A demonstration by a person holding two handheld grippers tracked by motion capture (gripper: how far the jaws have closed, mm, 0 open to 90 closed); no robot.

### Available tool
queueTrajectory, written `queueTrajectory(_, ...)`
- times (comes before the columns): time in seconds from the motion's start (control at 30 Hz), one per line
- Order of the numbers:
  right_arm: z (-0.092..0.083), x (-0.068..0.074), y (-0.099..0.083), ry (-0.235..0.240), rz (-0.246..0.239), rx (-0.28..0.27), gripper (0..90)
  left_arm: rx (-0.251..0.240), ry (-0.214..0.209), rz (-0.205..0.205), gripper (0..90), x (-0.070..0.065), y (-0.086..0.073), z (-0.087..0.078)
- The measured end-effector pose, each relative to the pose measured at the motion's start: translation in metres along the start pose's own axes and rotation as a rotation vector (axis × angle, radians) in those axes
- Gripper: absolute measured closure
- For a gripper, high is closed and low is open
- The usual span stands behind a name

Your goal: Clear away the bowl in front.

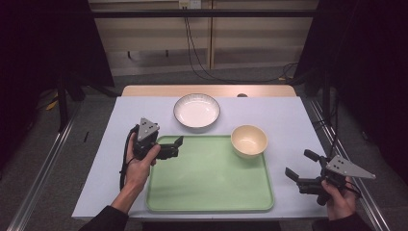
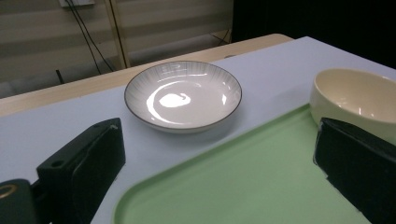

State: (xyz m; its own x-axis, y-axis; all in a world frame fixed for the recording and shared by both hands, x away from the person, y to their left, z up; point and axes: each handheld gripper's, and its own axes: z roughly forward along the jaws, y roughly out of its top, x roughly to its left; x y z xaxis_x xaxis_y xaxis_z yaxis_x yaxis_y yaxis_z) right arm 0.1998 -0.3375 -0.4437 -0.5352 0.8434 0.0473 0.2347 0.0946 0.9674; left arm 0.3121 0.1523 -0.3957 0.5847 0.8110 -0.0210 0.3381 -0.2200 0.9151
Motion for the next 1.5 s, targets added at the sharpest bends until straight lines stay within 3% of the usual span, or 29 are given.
queueTrajectory(0.07, 0.0, 0.0, 0.0, -0.002, 0.0, 0.0, 2.0, -0.014, -0.012, -0.016, 2.2, 0.002, -0.005, -0.005)
queueTrajectory(0.1, 0.0, 0.0, 0.0, 0.002, -0.001, 0.0, 2.0, 0.0, 0.009, -0.011, 2.2, 0.003, -0.008, -0.008)
queueTrajectory(0.2, 0.0, 0.0, 0.0, 0.0, -0.003, 0.0, 1.9, 0.003, 0.022, -0.028, 2.3, 0.006, -0.014, -0.016)
queueTrajectory(0.37, 0.001, 0.0, 0.0, 0.001, -0.001, 0.002, 2.0, -0.026, 0.044, -0.063, 1.7, 0.01, -0.027, -0.033)
queueTrajectory(0.53, 0.001, 0.0, 0.0, 0.0, -0.001, 0.001, 2.0, -0.02, 0.05, -0.07, 1.7, 0.014, -0.037, -0.044)
queueTrajectory(0.6, 0.001, 0.0, 0.0, 0.0, -0.001, 0.001, 1.9, -0.037, 0.071, -0.082, 1.7, 0.016, -0.042, -0.05)
queueTrajectory(0.83, 0.0, -0.001, 0.0, 0.003, 0.001, 0.002, 2.0, -0.012, 0.109, -0.085, 1.6, 0.019, -0.06, -0.064)
queueTrajectory(0.9, 0.001, -0.001, 0.0, 0.005, 0.001, 0.005, 1.9, 0.004, 0.093, -0.075, 2.2, 0.018, -0.062, -0.068)
queueTrajectory(1.13, 0.001, -0.001, 0.0, 0.0, 0.003, 0.009, 2.0, 0.001, 0.099, -0.09, 1.7, 0.013, -0.073, -0.087)
queueTrajectory(1.17, 0.002, 0.0, -0.001, -0.003, 0.003, 0.009, 2.0, 0.006, 0.114, -0.09, 1.7, 0.013, -0.075, -0.091)
queueTrajectory(1.23, 0.002, 0.0, -0.001, -0.002, 0.004, 0.011, 2.0, 0.006, 0.1, -0.089, 1.7, 0.014, -0.078, -0.094)
queueTrajectory(1.3, 0.002, -0.001, -0.001, -0.004, 0.004, 0.012, 2.0, -0.013, 0.067, -0.143, 1.7, 0.018, -0.083, -0.097)
queueTrajectory(1.33, 0.003, -0.001, -0.001, -0.005, -0.001, 0.019, 2.0, -0.007, 0.072, -0.143, 1.5, 0.019, -0.085, -0.097)
queueTrajectory(1.4, 0.003, 0.0, -0.001, -0.007, -0.004, 0.024, 2.0, 0.009, 0.087, -0.105, 1.8, 0.021, -0.086, -0.098)
queueTrajectory(1.5, 0.003, -0.001, -0.001, -0.007, -0.009, 0.032, 2.0, 0.009, 0.096, -0.107, 1.6, 0.022, -0.085, -0.097)
